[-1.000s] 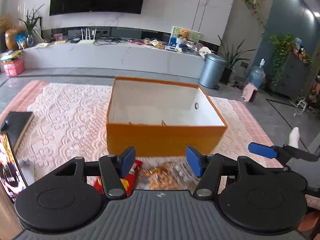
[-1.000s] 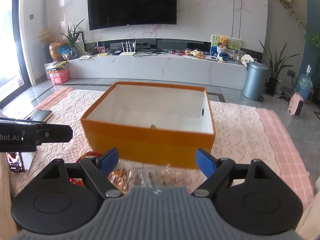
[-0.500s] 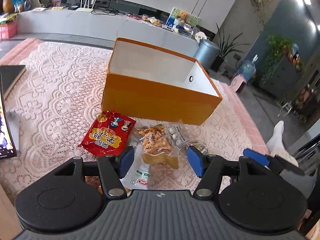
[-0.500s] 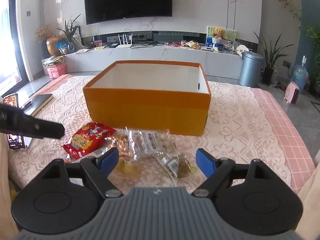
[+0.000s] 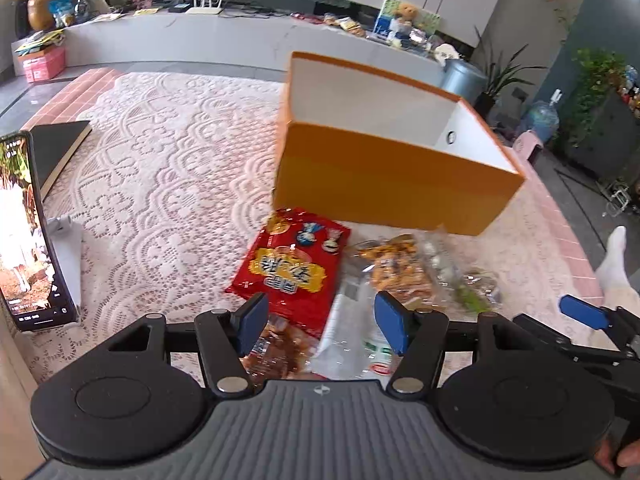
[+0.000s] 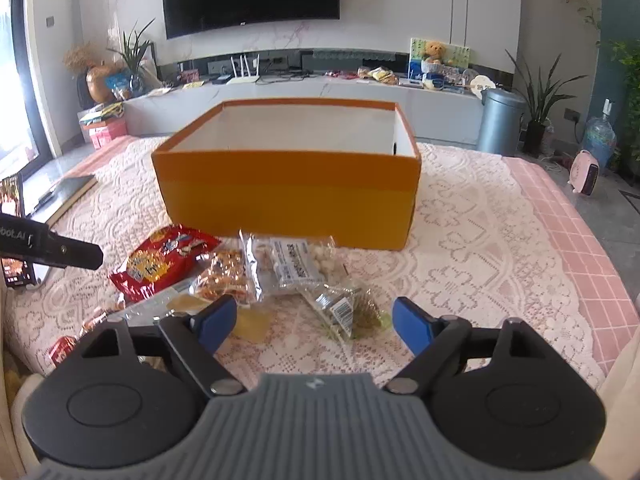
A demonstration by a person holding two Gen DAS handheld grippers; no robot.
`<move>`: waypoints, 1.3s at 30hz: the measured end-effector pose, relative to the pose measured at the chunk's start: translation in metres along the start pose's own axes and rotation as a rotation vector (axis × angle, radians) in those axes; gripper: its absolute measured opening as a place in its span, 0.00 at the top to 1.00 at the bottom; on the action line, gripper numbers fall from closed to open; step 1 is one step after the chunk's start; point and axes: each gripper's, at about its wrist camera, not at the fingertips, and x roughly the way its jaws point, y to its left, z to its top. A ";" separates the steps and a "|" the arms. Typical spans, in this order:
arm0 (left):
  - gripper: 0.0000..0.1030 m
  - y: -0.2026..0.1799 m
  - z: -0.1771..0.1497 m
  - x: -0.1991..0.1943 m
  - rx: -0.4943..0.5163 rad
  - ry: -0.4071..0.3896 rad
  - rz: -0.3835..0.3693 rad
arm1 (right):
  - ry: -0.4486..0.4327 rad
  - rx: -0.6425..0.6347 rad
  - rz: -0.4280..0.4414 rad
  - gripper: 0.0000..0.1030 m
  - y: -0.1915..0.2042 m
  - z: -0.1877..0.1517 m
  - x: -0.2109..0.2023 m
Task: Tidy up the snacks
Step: 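Move both tools back toward the remaining snack pile, then grasp the red-and-yellow chip bag with the left tool while the right tool grasps the clear nut bag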
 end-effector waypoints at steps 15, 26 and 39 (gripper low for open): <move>0.14 -0.002 0.006 0.062 0.137 0.029 0.052 | 0.044 0.011 -0.003 0.09 -0.005 0.005 0.040; 0.08 0.002 0.009 0.091 0.192 0.051 0.052 | 0.033 -0.065 -0.046 0.10 -0.005 0.001 0.068; 0.01 0.010 0.010 0.111 0.153 0.041 0.041 | 0.043 -0.074 -0.051 0.15 -0.011 -0.010 0.092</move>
